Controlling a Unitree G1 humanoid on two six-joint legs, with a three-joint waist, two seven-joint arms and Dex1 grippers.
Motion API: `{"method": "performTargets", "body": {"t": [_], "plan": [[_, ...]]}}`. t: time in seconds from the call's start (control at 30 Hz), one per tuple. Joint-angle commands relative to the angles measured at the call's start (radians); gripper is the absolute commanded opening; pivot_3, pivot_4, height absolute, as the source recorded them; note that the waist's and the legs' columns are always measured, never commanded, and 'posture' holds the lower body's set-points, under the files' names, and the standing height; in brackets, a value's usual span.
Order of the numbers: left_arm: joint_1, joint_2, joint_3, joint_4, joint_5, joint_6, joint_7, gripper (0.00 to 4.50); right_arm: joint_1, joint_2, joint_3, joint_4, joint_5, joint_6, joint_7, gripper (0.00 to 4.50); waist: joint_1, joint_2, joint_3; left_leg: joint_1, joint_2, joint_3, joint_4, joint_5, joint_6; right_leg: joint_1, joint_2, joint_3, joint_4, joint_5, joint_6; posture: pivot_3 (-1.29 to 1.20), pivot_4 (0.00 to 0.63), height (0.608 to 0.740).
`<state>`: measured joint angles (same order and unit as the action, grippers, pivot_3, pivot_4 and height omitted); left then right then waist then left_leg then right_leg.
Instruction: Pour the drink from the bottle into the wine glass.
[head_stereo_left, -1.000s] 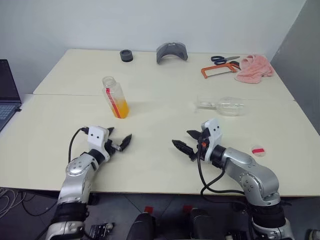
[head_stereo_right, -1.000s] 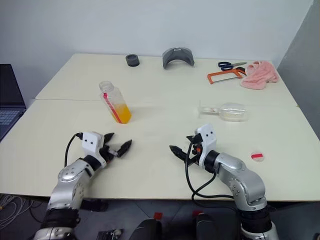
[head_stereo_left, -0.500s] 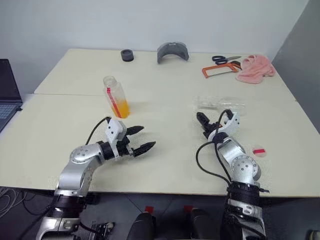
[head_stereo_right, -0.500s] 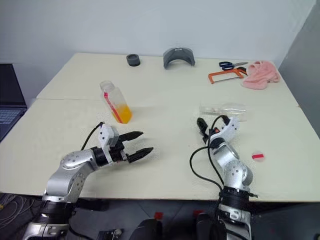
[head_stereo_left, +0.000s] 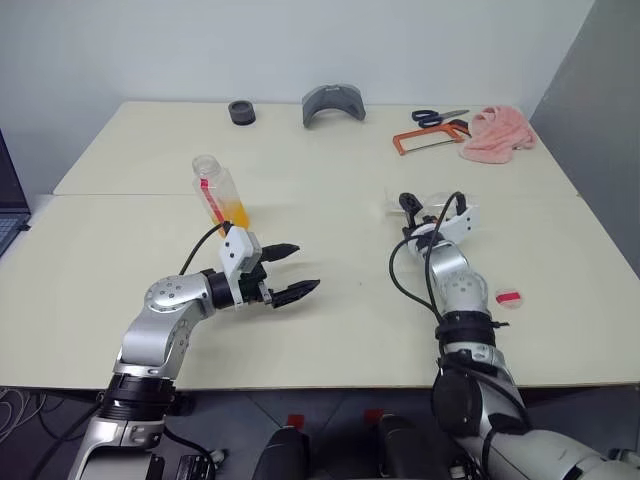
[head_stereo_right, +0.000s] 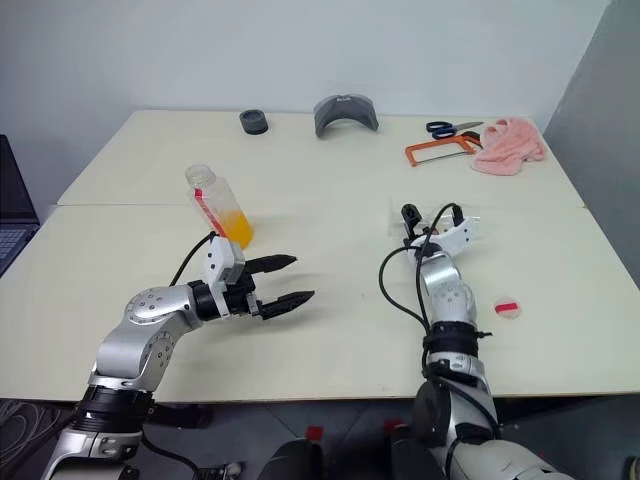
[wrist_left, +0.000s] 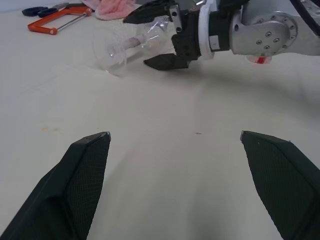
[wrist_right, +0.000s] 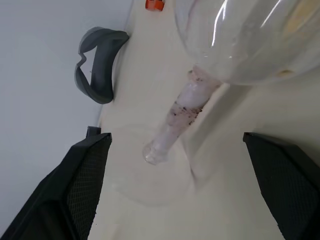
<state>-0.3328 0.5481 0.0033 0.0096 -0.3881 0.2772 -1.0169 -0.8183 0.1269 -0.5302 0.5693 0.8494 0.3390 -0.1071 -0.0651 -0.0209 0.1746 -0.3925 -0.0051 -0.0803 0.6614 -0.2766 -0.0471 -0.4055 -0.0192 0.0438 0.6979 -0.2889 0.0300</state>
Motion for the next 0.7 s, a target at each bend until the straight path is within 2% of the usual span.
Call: {"method": "performTargets", "body": {"t": [0.03,0.2,0.27,0.43,0.6,0.67,0.7], "plan": [[-0.019,0.012,-0.008,-0.021,0.003,-0.006,-0.012,4.48,-0.087,-0.005,-0.029,0.128,-0.004,-0.093,0.043,4.5,-0.001,0.0,0.0,0.0,0.0,0.0,0.0,0.0,0.0,0.0,0.0,0.0,0.0,0.0,0.0,0.0,0.15,0.74],[-0.021,0.012,-0.011,-0.02,0.005,-0.008,-0.015,4.48,-0.168,-0.048,-0.094,0.322,-0.006,-0.231,0.092,4.5,-0.003,0.0,0.0,0.0,0.0,0.0,0.0,0.0,0.0,0.0,0.0,0.0,0.0,0.0,0.0,0.0,0.15,0.74],[-0.021,0.012,-0.011,-0.019,0.006,-0.009,-0.017,4.5,-0.19,-0.062,-0.117,0.376,0.002,-0.261,0.107,4.12,-0.003,0.0,0.0,0.0,0.0,0.0,0.0,0.0,0.0,0.0,-0.001,0.0,0.0,0.0,0.0,0.0,0.15,0.74],[-0.021,0.009,-0.012,-0.015,0.01,-0.012,-0.022,4.5,-0.238,-0.091,-0.174,0.479,0.022,-0.311,0.143,2.49,-0.003,0.0,0.0,0.0,0.0,0.0,0.0,0.0,0.0,0.0,-0.001,0.0,0.0,0.0,0.0,0.0,0.15,0.74],[-0.027,-0.003,-0.003,-0.021,0.003,-0.006,-0.008,4.5,-0.267,-0.111,-0.192,0.525,0.019,-0.302,0.18,0.65,-0.005,0.0,0.0,0.0,0.0,0.0,0.0,0.0,0.0,0.001,-0.001,0.0,0.0,0.0,0.0,0.0,0.15,0.74],[-0.026,-0.004,0.004,-0.021,0.003,-0.006,0.002,4.5,-0.264,-0.103,-0.156,0.487,-0.008,-0.275,0.212,0.19,-0.005,0.0,0.0,0.0,0.0,0.0,0.0,0.0,0.0,0.001,-0.001,0.0,0.0,0.0,0.0,0.0,0.15,0.74],[-0.024,-0.003,0.006,-0.02,0.003,-0.007,0.006,4.5,-0.253,-0.096,-0.119,0.448,-0.037,-0.262,0.235,0.19,-0.005,0.001,0.001,0.0,0.001,0.0,0.0,0.0,0.0,0.001,-0.001,0.0,0.0,0.0,0.0,0.0,0.15,0.74]]}}
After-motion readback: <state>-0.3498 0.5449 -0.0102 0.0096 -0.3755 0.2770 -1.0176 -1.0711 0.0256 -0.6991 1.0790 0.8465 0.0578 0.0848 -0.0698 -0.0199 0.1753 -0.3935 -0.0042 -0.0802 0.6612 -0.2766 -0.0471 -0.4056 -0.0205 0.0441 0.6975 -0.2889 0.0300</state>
